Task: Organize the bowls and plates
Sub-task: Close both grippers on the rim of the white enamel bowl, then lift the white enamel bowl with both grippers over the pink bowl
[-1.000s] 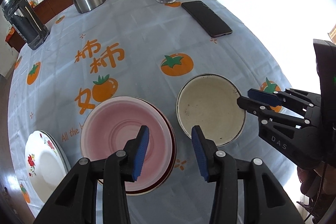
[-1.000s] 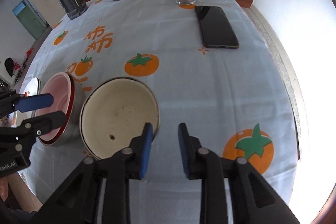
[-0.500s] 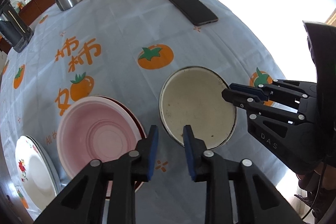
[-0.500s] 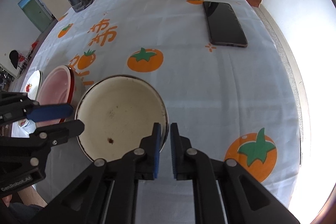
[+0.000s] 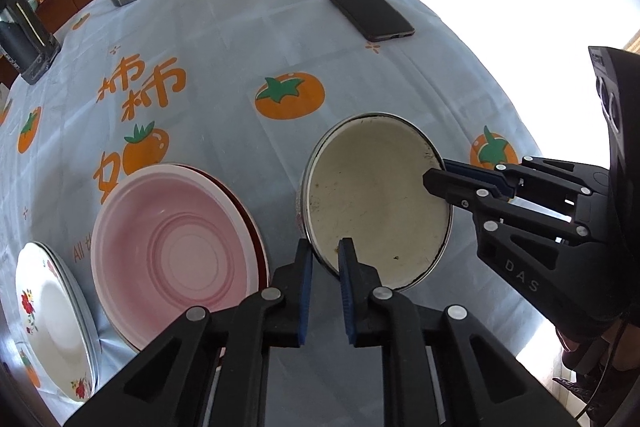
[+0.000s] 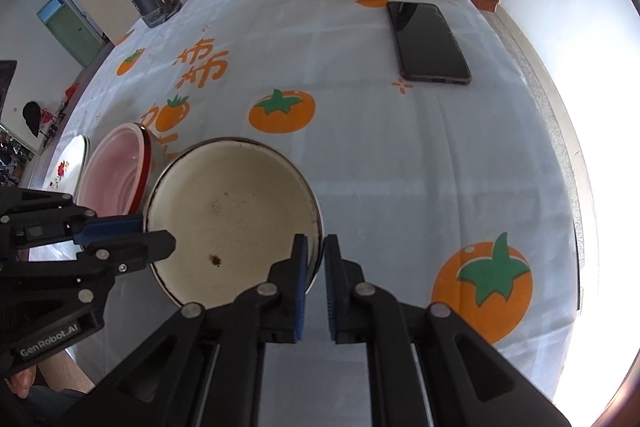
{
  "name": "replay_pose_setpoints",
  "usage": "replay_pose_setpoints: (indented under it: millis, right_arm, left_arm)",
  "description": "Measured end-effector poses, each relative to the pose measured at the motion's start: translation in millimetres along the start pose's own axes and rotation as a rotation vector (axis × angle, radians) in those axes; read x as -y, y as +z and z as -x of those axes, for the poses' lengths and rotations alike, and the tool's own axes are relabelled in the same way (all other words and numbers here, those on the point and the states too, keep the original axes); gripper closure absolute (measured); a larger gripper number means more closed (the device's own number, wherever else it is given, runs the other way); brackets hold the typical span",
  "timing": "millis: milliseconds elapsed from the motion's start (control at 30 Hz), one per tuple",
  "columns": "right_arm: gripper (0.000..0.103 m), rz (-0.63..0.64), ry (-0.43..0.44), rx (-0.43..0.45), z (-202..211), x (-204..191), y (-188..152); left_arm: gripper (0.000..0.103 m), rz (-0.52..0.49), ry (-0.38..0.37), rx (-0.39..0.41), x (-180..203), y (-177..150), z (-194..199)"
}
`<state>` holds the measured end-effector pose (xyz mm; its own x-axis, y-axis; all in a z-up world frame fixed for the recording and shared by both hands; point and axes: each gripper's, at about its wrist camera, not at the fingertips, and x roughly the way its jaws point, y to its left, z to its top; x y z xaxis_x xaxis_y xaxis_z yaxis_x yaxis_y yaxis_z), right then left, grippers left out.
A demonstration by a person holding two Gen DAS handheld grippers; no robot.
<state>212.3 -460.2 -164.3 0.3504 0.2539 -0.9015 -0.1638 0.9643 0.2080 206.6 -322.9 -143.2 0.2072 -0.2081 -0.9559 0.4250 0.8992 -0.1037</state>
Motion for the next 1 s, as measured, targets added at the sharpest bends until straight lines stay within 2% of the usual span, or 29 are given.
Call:
replay_pose_setpoints:
  millis: [267, 667, 1000]
  right_arm:
    - [0.095, 0.027, -0.012, 0.008, 15.5, -9.2, 1.4]
    - [0.095, 0.120, -0.011, 0.054, 44.2, -46.0, 13.6]
    - [0.095, 0.189, 0.009, 0.059, 49.5, -70.3, 18.5]
  left_arm:
    - [0.088, 0.072, -0.058, -0.012, -7.3, -8.9, 12.6]
    - [0.088, 0.122, -0.041, 0.070, -24.3, -23.6, 54.1]
    - [0.088, 0.179, -0.010, 0.099, -40.4, -37.2, 68.0]
